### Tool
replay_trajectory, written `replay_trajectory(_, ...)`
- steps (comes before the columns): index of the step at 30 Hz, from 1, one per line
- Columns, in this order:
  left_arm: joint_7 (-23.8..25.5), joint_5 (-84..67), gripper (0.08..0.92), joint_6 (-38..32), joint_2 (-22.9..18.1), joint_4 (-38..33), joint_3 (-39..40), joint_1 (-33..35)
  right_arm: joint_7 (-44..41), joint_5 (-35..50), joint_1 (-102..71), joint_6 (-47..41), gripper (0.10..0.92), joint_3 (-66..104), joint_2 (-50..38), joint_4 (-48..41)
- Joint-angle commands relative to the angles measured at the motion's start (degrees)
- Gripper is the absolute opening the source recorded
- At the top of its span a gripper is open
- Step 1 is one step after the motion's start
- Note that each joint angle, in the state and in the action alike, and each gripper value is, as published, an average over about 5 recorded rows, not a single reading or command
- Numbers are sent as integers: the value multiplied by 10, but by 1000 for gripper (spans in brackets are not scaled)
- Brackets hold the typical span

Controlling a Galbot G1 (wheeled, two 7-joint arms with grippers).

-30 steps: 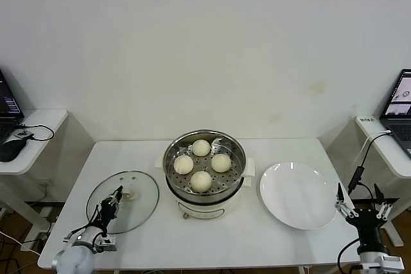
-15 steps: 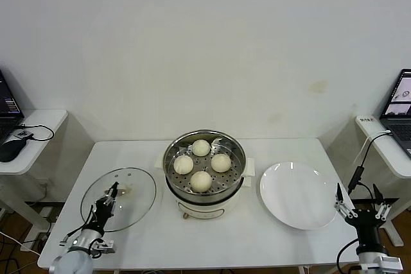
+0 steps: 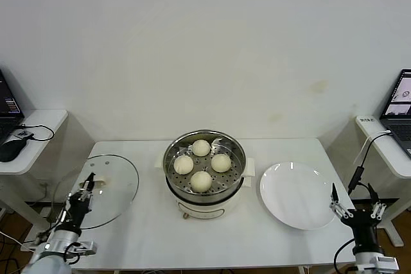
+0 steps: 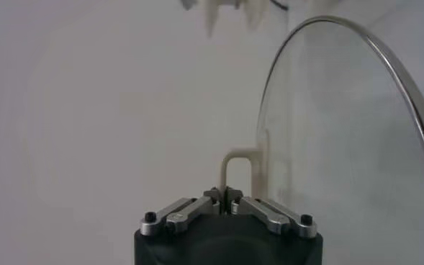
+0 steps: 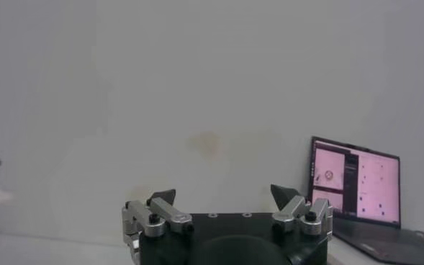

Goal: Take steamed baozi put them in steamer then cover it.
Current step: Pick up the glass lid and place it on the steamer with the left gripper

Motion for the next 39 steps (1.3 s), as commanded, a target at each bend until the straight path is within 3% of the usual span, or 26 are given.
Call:
replay_trajectory(1,106,-62,124,59,55,-198,-39,73,0,-7,-6,1,823,-11,-1,1)
replay_trajectory(9,159,-88,124,139,97,-293,70,40,1,-56,-2,10,823,-31,5,-11)
replay_trajectory(19,180,-95,124,207,121,-240,217,-98,16,-130,2,38,823,-66,28,-39)
replay_trajectory(27,222,-19,124,245,64,-187,334,-198,36,-179,10,51,823,-84,46,-62)
replay_trajectory(39,271,41,124,286,-26,-123,388,-278,52,-222,18,56,823,-97,61,-78)
